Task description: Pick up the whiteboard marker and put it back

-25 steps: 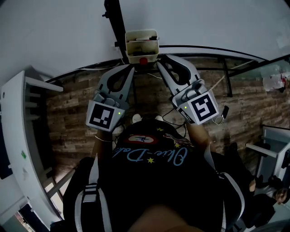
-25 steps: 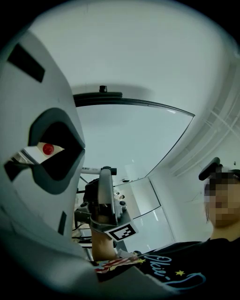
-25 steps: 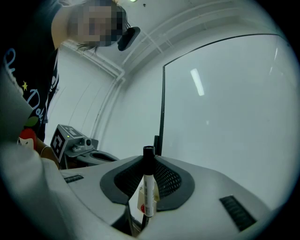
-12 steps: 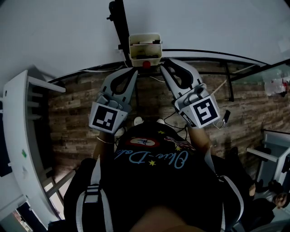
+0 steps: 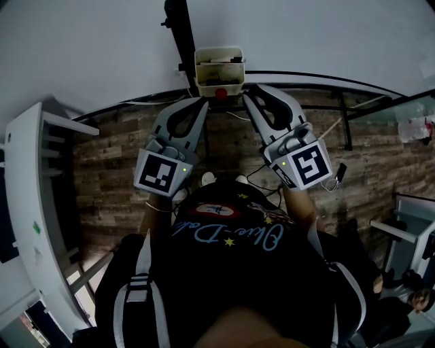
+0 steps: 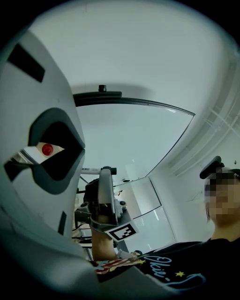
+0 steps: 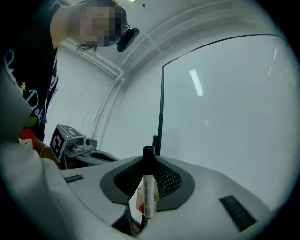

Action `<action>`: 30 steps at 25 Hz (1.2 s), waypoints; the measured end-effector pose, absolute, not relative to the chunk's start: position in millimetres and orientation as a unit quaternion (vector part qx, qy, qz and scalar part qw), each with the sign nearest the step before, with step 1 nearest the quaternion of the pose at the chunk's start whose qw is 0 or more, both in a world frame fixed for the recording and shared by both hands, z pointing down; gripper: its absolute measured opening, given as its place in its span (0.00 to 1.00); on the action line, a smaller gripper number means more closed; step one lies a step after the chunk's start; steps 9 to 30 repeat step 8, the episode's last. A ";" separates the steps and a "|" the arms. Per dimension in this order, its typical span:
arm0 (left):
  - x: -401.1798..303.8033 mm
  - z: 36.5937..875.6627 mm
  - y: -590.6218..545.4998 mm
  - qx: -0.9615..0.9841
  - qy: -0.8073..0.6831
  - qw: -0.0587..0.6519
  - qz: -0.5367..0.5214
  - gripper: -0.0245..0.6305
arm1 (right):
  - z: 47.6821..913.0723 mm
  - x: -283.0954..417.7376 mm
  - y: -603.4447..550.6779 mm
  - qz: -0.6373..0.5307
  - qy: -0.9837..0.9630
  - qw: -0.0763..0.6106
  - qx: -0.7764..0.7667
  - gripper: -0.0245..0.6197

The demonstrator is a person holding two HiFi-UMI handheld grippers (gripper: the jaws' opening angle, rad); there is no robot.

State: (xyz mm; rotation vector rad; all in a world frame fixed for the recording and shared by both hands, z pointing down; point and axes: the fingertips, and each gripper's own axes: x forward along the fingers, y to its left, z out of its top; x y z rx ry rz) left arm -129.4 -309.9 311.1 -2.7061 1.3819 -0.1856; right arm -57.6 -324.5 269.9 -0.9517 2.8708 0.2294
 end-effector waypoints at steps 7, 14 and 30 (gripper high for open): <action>-131.2 310.6 -310.7 -0.888 0.453 0.050 -0.060 0.03 | 269.7 -58.0 -324.3 0.077 0.945 0.050 -0.313 0.16; -131.6 310.8 -310.5 -0.888 0.453 0.049 -0.061 0.03 | 269.7 -58.0 -324.1 0.078 0.945 0.049 -0.313 0.16; -131.6 310.8 -310.5 -0.888 0.453 0.049 -0.061 0.03 | 269.7 -58.0 -324.1 0.078 0.945 0.049 -0.313 0.16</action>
